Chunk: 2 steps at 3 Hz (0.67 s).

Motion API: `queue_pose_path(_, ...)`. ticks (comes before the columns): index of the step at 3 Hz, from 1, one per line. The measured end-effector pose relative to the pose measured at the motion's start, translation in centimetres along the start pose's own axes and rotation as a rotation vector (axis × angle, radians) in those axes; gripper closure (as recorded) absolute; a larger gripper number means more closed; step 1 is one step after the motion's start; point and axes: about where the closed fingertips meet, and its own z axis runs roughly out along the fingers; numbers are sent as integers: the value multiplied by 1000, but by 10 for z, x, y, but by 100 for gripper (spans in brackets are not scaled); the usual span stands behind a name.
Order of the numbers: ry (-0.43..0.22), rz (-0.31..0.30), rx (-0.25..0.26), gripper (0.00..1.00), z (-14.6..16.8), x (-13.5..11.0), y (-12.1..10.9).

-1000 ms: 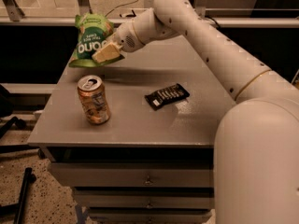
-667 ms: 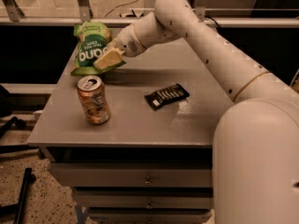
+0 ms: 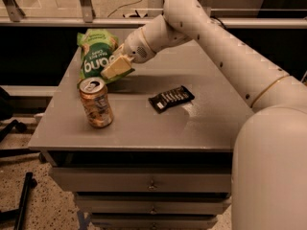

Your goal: Move green rice chip bag near orange can

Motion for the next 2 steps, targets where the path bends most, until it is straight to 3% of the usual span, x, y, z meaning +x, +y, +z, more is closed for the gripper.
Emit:
queue_pose_path(1, 21, -11, -44, 100, -7, 10, 26)
queue_pose_path(2, 19, -1, -55, 100, -9, 17, 36)
